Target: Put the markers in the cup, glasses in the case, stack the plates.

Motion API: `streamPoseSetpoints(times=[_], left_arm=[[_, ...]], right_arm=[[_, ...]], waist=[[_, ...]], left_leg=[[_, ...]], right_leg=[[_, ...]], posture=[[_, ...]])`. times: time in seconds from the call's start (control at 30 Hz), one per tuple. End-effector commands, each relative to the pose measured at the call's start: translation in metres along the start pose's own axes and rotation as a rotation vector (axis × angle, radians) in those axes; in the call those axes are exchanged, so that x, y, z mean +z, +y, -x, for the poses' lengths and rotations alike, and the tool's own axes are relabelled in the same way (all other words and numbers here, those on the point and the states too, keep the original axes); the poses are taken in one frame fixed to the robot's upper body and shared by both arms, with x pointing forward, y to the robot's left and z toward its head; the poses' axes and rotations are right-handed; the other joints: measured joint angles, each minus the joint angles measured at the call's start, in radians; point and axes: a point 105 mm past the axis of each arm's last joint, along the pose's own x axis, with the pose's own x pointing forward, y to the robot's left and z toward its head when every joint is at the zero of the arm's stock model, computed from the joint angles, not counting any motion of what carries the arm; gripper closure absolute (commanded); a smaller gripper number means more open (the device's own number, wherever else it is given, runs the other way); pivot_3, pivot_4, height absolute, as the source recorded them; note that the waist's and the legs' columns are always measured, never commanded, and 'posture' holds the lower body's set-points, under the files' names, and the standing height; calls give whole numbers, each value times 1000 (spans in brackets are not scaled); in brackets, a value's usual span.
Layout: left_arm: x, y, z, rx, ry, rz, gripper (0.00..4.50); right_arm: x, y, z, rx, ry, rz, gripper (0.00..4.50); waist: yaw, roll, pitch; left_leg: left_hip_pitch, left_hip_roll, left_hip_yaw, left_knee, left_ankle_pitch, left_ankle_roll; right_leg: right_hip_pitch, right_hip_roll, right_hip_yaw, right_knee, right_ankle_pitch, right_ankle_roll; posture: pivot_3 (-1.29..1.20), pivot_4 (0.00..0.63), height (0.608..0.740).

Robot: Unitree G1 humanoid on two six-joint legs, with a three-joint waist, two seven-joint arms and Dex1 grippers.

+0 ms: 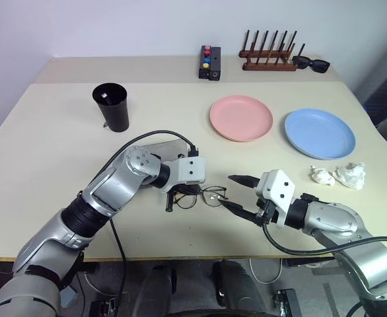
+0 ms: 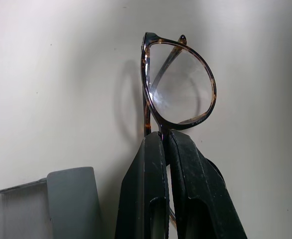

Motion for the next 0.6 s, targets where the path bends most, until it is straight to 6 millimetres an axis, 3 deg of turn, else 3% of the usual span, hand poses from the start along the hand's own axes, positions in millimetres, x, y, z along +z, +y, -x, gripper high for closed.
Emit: streamPoseSetpoints(times=[0.03,0.23,0.3,0.43,0.6], left_arm=[[7,5,6,23,-36,0,4446],[22,26,38,84,-145,63,4446],[22,43,54,159,-157,96,4446],[2,74,86,341,-55,72,4446],[-25,83,102,409,52,68,4446]], right_arm=[[11,-5,6,-14,-24,53,1461],[6,-13,15,-47,8,55,1461],[3,-16,19,-62,20,56,1461],[1,-19,23,-67,32,55,1461],[-1,-5,19,3,29,28,1461]], waist=[[0,0,0],[0,0,0],[0,0,0],[-5,0,0],[-2,-1,0]], left_leg=[[0,0,0,0,0,0],[0,0,0,0,0,0],[0,0,0,0,0,0],[0,0,0,0,0,0],[0,0,0,-1,0,0]], right_leg=[[0,0,0,0,0,0],[0,0,0,0,0,0],[0,0,0,0,0,0],[0,0,0,0,0,0],[0,0,0,0,0,0]], posture=[[0,150,735],[0,150,735],[0,150,735],[0,150,735],[0,150,735]])
